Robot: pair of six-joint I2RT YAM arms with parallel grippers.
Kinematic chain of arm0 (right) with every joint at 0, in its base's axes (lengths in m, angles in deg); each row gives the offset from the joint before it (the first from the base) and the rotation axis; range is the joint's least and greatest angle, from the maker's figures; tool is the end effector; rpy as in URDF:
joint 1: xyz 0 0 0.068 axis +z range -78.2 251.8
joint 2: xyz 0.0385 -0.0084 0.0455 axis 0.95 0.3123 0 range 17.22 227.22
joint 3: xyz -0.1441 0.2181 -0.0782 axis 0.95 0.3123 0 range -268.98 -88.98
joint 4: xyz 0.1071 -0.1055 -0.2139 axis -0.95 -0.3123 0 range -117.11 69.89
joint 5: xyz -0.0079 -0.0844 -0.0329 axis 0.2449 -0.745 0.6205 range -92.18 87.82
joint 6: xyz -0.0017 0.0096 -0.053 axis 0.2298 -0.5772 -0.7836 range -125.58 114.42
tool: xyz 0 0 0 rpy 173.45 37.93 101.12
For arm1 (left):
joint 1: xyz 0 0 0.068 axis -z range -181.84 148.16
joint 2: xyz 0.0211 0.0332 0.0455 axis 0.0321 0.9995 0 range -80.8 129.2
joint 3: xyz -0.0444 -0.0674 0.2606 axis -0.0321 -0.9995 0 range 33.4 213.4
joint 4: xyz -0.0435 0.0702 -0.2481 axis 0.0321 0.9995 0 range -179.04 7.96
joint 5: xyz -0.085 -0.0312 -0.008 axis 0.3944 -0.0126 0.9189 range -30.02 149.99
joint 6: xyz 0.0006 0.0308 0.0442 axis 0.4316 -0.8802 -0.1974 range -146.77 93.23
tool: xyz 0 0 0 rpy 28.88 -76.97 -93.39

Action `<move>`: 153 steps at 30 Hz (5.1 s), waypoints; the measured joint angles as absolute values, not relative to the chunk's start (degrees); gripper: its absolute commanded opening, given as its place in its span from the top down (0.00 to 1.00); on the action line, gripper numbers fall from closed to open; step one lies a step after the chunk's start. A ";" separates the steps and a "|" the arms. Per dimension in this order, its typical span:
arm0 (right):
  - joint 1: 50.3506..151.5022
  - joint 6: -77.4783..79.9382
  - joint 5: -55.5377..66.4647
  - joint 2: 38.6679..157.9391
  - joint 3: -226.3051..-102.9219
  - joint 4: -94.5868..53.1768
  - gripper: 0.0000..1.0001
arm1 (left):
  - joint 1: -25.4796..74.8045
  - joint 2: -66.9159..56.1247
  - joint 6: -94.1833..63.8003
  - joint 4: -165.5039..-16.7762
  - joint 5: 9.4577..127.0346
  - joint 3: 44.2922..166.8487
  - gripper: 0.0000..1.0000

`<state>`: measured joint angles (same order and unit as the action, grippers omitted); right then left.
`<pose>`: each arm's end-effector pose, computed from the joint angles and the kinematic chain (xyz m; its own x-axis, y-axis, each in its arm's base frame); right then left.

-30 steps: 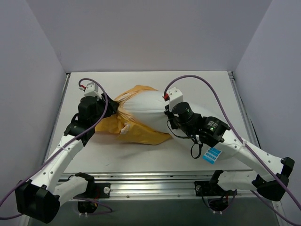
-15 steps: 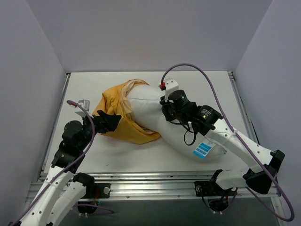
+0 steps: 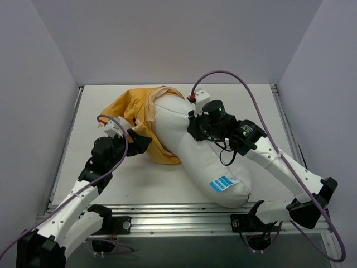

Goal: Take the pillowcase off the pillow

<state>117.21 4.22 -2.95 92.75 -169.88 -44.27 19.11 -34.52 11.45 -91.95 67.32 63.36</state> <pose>0.2081 0.2106 0.4166 -0.3425 -0.1049 -0.9337 -0.6543 0.7398 0.1569 0.1813 -0.0743 0.2677 -0.4614 -0.4804 -0.7459 0.2357 0.7441 -0.6251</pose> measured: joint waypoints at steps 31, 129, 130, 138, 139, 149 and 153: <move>116.11 1.40 12.81 84.42 -177.27 -56.73 1.00 | 22.13 -19.39 7.21 -112.52 28.61 67.82 0.89; 111.24 -6.05 -29.99 90.78 -190.84 -55.42 1.00 | 0.69 10.68 -9.17 -64.50 45.53 125.52 0.95; 109.78 -7.37 -31.52 91.50 -191.43 -54.76 1.00 | 0.71 9.15 -8.84 -64.81 45.68 124.53 0.95; 104.40 -13.33 -36.72 94.32 -184.22 -43.16 1.00 | 1.52 -10.85 -2.24 -67.52 51.17 104.67 0.83; 104.40 -13.33 -36.68 94.32 -180.33 -40.45 1.00 | 1.74 -12.86 -0.97 -67.63 52.63 101.98 0.82; 104.79 -6.64 -21.93 105.34 -157.45 -22.90 0.96 | 4.10 -29.43 6.66 -61.79 65.02 76.32 0.71; 105.75 -2.12 -13.58 106.26 -154.17 -20.01 0.75 | 4.10 -36.51 7.42 -57.90 69.48 73.89 0.48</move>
<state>105.75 -2.12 -13.58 106.26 -154.17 -20.01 4.10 -36.51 7.42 -57.90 69.48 73.89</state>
